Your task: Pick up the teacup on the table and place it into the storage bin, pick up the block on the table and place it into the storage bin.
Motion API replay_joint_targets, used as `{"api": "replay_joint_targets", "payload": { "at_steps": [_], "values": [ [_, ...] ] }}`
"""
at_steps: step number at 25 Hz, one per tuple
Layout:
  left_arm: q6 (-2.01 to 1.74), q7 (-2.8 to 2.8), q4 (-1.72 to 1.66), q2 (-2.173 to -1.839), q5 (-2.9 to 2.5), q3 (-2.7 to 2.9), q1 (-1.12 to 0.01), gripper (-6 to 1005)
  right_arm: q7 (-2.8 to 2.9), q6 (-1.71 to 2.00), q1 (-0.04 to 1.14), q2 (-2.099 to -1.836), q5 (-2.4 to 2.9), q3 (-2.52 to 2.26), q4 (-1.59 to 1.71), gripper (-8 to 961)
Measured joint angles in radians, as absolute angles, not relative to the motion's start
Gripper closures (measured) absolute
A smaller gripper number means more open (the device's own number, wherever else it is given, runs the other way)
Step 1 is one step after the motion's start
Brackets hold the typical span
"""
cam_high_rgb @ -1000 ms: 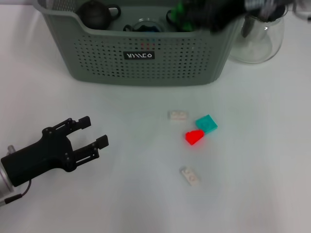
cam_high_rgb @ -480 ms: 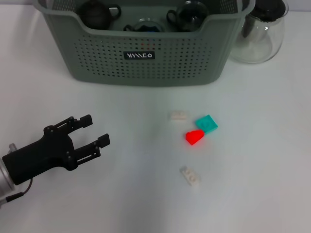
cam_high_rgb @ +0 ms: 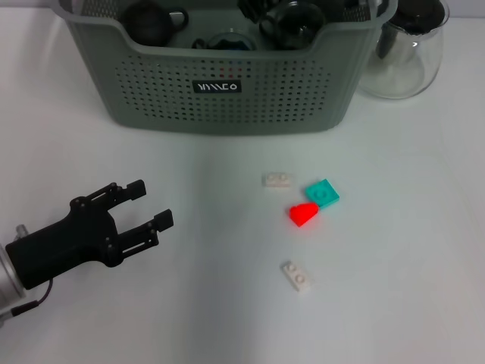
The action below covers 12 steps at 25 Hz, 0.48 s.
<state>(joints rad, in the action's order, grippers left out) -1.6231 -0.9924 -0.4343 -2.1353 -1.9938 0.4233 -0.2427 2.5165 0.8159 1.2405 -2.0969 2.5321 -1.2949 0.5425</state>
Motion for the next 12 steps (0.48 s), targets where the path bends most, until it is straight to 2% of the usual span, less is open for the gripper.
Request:
{"api": "replay_joint_targets", "payload": {
  "at_steps": [6, 11, 12],
  "values": [
    [-1.623, -0.992, -0.434, -2.135, -1.994, 0.423, -0.239, 237, 2.516, 0.854, 1.156, -2.098, 2.507, -1.282, 0.693, 675],
    [-1.628, -0.992, -0.434, -2.135, -1.990, 0.423, -0.235, 238, 2.502, 1.038, 0.929, -2.093, 2.351, -1.229, 1.140, 609],
    [-1.628, -0.992, -0.434, -2.135, -1.990, 0.423, -0.235, 238, 2.486, 1.091, 0.878, -2.092, 2.306, -1.217, 1.230, 558]
  ]
}}
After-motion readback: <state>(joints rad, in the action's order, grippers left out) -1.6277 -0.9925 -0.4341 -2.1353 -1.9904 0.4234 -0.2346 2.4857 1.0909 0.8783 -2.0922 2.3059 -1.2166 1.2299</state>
